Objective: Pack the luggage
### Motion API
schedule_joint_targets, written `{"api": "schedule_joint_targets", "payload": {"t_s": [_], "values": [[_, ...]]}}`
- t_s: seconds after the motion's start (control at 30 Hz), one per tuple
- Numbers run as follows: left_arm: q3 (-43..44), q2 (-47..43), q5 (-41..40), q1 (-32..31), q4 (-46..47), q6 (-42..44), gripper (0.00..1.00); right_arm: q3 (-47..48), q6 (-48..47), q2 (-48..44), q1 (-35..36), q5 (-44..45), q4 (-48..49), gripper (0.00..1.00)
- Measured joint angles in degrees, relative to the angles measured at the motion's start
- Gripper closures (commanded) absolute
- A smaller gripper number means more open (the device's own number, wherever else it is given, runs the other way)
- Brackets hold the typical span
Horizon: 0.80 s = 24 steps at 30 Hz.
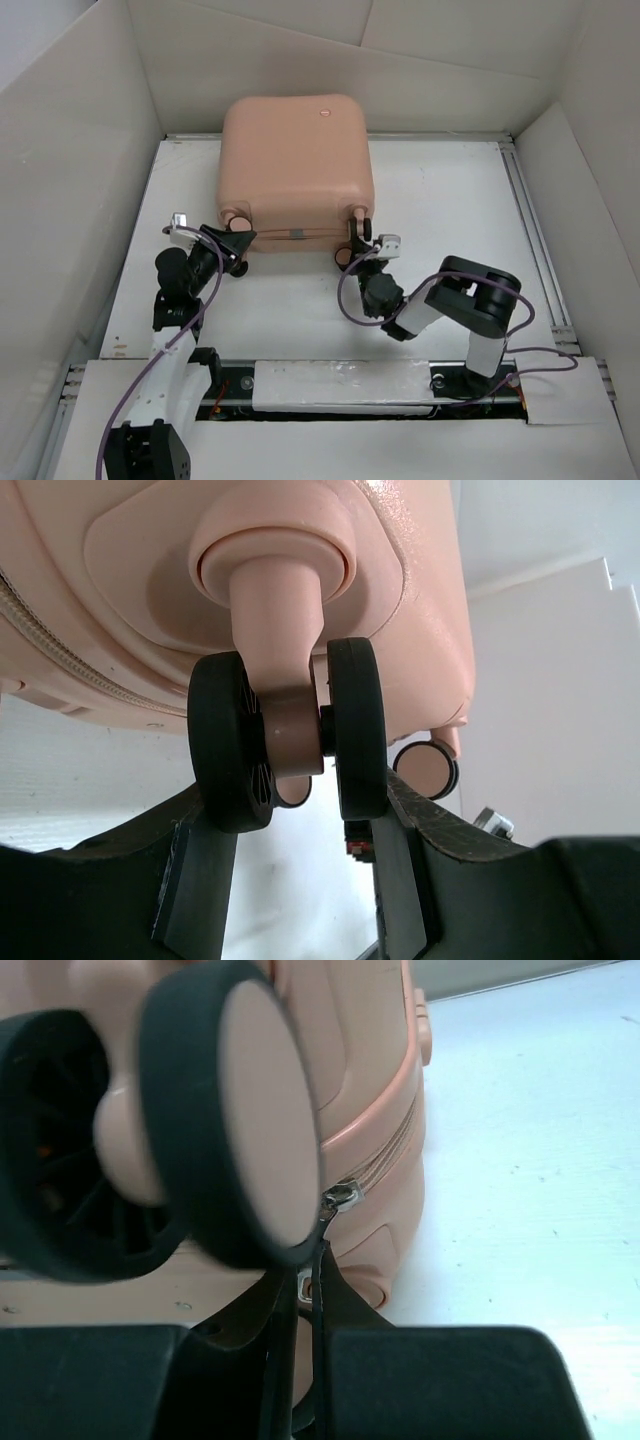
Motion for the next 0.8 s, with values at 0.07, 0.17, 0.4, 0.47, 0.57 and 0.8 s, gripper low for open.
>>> {"api": "schedule_joint_targets", "payload": {"t_s": [0.07, 0.17, 0.4, 0.47, 0.57, 0.8], "values": [[0.0, -0.2, 0.2, 0.0, -0.1, -0.2, 1.0, 1.4, -2.4, 0.6, 2.7, 5.0, -0.3, 1.0], [0.0, -0.3, 1.7, -0.1, -0.3, -0.6, 1.0, 3.1, -6.1, 0.9, 7.2, 6.6, -1.8, 1.0], [-0.2, -0.3, 5.3, -0.5, -0.3, -1.1, 1.0, 1.1, -9.8, -5.5, 10.6, -9.8, -5.9, 1.0], [-0.3, -0.3, 7.2, -1.4, -0.3, -1.4, 1.0, 0.0, -8.6, -9.0, 12.7, -18.8, -6.2, 1.0], [-0.8, -0.3, 9.4, -2.1, 0.3, -2.6, 1.0, 0.2, -7.4, -11.5, 13.9, -26.5, -6.5, 1.0], [-1.2, -1.4, 9.8, -2.1, 0.6, -4.5, 1.0, 13.7, -6.2, -5.2, 13.7, -33.4, -13.2, 1.0]]}}
